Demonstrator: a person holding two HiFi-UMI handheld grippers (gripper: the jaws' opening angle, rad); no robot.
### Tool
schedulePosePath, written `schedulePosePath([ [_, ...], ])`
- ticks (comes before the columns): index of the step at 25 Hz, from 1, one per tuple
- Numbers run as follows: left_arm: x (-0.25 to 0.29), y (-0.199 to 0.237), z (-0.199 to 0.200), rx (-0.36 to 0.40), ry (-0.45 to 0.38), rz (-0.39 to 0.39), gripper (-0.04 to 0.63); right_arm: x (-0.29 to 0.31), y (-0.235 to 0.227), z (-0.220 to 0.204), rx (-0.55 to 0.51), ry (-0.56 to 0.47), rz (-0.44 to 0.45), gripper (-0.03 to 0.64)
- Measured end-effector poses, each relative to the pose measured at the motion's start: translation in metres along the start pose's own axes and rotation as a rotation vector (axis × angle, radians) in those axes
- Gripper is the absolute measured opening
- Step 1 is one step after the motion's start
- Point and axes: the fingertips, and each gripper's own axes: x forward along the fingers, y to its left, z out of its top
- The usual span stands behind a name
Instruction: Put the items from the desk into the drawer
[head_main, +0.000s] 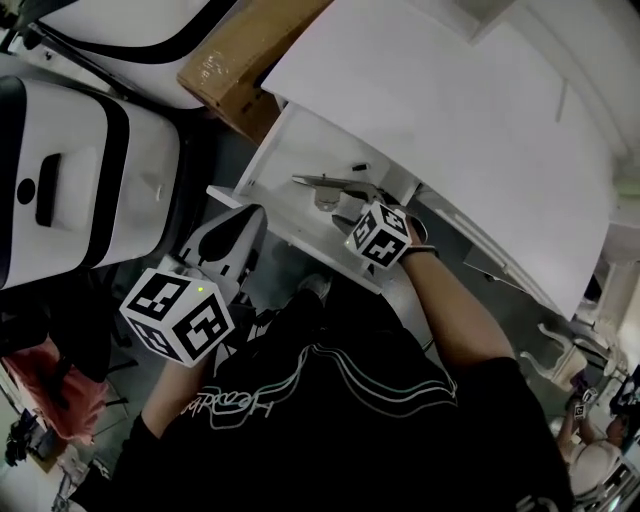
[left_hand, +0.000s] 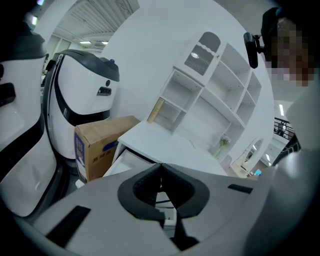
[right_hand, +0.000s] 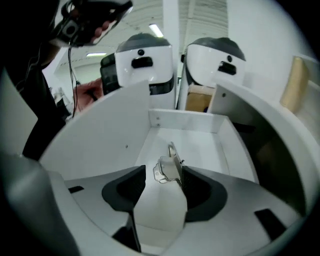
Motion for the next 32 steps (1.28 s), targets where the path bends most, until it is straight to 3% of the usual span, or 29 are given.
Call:
schedulePosePath([
  [5, -0.009, -0.044, 0.011, 0.09, -0.006, -0.135, 0.021, -0.108, -0.003, 0.03, 0.28, -0.222, -0.077, 0.213],
  [9, -0.02, -0.074, 0.017, 0.154, -0.009, -0.223, 0.021, -0.195, 0.018, 0.078, 0.505, -0.487, -0.038, 0.213],
  [13, -0.035, -0.104, 0.022, 0.206, -0.018, -0.304, 0.021, -0.281, 0.037, 0.119, 0.593, -0.754, -0.113, 0.199],
  [15, -0.043, -0.119, 0.028, 0.234, -0.03, -0.347, 0.021, -0.312, 0.047, 0.13, 0.625, -0.852, -0.146, 0.139],
  [17, -0.052, -0.135, 0.033, 0.256, -0.044, -0.388, 0.021, -0.332, 0.059, 0.135, 0.631, -0.905, -0.165, 0.096],
  [22, -0.067, -0.168, 0.034, 0.298, -0.065, -0.466, 0.021, -0.36, 0.086, 0.139, 0.634, -1.001, -0.118, 0.054],
  [32, -0.071, -0.192, 0.024, 0.336, -0.057, -0.483, 0.021, -0.381, 0.085, 0.127, 0.615, -1.005, -0.187, 0.046],
])
